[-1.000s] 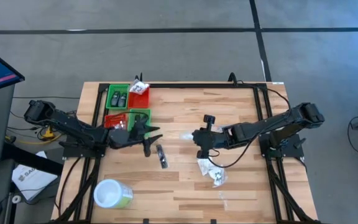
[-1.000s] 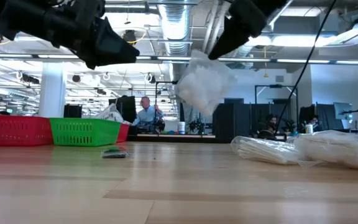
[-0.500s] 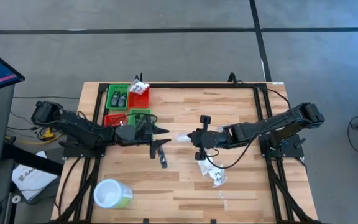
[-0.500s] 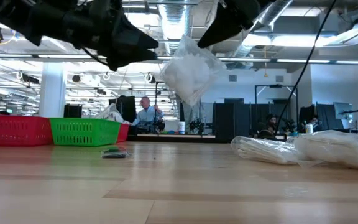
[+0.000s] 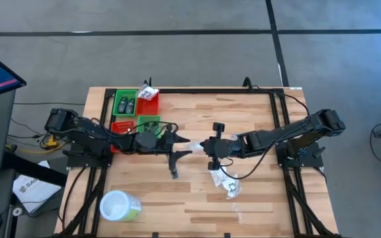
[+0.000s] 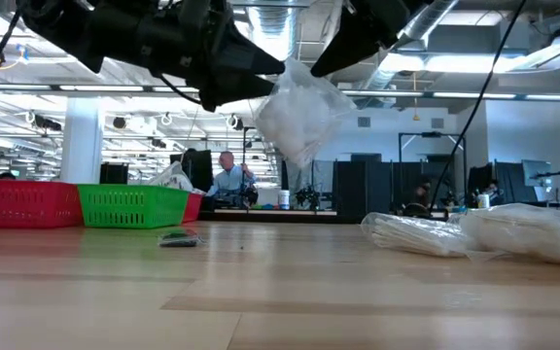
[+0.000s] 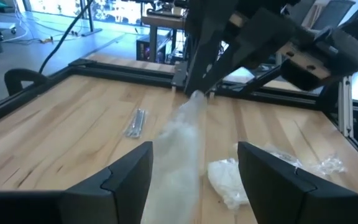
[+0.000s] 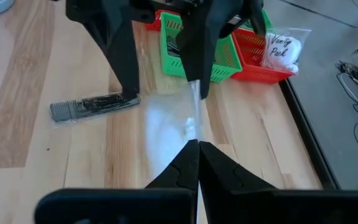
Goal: Pick & Place Travel size toiletries
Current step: Put the white cotton pack into the top red bin
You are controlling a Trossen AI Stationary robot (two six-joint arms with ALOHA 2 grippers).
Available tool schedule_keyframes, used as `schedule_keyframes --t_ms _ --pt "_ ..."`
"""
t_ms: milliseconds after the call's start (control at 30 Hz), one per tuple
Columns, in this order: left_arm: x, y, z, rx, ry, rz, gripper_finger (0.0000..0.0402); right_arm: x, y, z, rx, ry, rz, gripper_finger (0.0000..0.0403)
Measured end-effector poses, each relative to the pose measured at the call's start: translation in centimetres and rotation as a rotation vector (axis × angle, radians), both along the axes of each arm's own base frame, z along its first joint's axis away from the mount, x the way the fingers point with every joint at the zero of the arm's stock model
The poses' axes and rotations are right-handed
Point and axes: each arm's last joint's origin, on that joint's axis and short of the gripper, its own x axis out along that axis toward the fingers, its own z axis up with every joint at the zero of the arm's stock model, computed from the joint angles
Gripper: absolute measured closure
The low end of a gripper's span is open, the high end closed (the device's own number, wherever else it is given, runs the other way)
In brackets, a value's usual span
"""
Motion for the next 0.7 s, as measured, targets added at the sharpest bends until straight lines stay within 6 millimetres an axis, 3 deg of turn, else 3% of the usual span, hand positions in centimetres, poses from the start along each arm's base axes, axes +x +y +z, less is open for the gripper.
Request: schedule_keyframes --t_ms 400,700 --pt "1.0 1.1 -0.2 0.000 0.001 0.041 0.0218 0.0 0.0 0.0 -0.004 0.000 0.006 0.0403" --pt "1.0 1.2 -0.2 0.046 0.005 0.034 0.0384 0.0 0.1 0.0 0.021 0.003 0.020 0.0403"
